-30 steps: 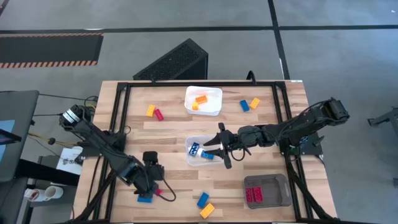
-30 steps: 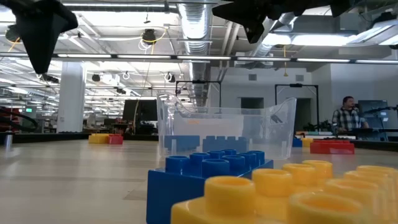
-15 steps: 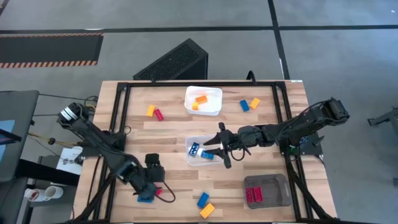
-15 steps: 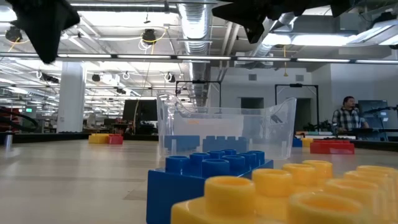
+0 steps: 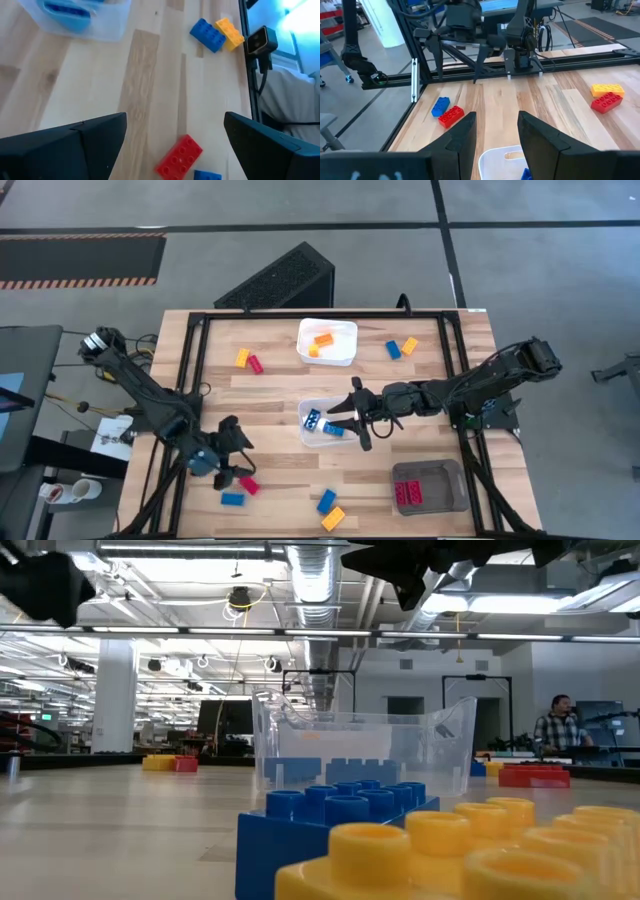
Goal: Sort & place blocks by color
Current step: Put the blue game piece into the transparent bin
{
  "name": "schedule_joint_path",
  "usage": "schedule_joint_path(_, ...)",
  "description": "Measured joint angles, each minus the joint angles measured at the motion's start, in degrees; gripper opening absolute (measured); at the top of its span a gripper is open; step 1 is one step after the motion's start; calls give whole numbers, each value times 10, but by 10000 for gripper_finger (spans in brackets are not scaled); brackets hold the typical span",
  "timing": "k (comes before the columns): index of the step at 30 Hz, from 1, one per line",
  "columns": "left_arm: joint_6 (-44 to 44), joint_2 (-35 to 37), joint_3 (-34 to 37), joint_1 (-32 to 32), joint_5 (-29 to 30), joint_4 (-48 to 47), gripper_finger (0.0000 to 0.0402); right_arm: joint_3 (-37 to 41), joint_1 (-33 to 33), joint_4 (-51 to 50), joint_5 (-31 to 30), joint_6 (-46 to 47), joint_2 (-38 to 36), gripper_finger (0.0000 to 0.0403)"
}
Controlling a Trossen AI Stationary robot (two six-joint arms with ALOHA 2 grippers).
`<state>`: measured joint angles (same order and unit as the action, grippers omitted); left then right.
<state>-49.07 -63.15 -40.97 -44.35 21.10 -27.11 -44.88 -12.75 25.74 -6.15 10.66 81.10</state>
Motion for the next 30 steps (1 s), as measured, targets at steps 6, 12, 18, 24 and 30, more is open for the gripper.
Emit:
schedule_joint_path(6, -16, 11, 18, -3, -27, 11, 318, 0, 0, 0, -15, 0, 0, 166)
schedule_joint_path(12, -14, 11, 18, -3, -32, 10, 318, 0, 0, 1, -17, 0, 0, 166)
schedule_joint_path(18, 7, 11, 3, -2, -31, 22, 318, 0, 0, 1, -17, 0, 0, 166)
schedule_joint_path(24, 26, 11, -16, -1, -24, 23, 318, 0, 0, 1, -17, 0, 0, 166)
schedule_joint_path(30, -17, 0, -16, -16, -27, 20, 318, 0, 0, 0, -17, 0, 0, 166)
